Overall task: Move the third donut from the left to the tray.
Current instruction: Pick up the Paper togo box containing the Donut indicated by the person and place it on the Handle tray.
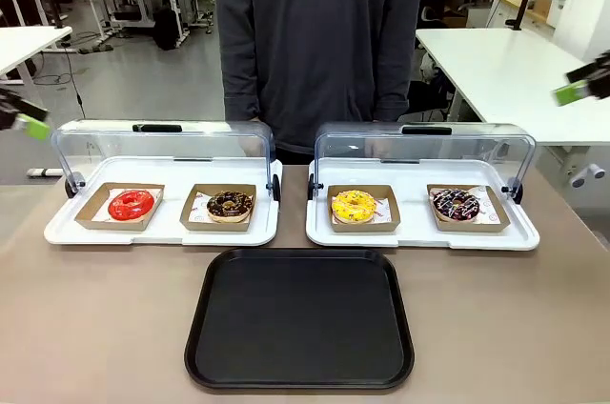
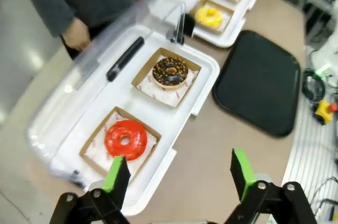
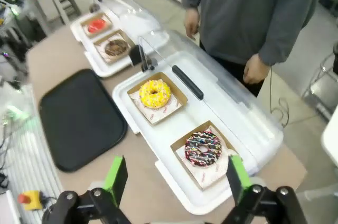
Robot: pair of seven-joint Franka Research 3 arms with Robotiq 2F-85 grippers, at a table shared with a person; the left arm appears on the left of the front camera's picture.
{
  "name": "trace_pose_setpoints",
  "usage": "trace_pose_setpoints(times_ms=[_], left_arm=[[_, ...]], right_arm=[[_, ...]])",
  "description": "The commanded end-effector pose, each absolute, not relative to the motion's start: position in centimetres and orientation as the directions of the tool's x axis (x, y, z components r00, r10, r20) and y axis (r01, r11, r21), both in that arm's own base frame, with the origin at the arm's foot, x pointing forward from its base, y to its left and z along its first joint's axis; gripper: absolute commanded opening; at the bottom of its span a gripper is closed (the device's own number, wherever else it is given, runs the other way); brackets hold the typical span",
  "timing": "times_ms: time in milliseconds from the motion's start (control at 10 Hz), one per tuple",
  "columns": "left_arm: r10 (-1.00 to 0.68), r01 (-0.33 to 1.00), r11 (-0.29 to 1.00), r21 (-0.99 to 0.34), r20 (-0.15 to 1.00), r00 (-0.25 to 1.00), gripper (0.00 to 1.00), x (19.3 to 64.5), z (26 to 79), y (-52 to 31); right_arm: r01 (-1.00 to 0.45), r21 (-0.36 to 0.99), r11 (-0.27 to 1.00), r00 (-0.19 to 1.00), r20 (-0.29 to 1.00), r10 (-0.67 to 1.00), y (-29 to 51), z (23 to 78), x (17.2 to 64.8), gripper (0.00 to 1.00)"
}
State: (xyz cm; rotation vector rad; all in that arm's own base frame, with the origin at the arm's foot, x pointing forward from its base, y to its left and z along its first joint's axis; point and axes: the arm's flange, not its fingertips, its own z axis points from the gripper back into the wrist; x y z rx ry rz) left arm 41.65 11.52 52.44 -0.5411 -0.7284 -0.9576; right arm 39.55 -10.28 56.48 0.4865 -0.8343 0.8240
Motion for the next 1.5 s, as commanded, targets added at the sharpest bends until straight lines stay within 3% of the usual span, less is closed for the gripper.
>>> trace_pose_setpoints(times_ms=[0,500,1400], left_arm=[[-0.459,0.915,0.389,-0.111,0.838,0.297,1.0,43.3,50.7,16.5],[-0.311,0.949,0.314,-0.036,0.94,0.139,1.0,43.1,47.9,19.5],[-0.289,0.942,0.332,-0.054,0.945,0.156,1.0,42.6,46.1,19.2]], right_arm=[[-0.835,0.108,0.54,0.355,0.855,0.378,-15.3,55.6,40.9,1.0],[-0.873,0.062,0.484,0.197,0.952,0.233,-22.8,51.9,40.1,1.0],[-0.865,0.077,0.496,0.214,0.95,0.226,-23.4,50.5,39.8,1.0]])
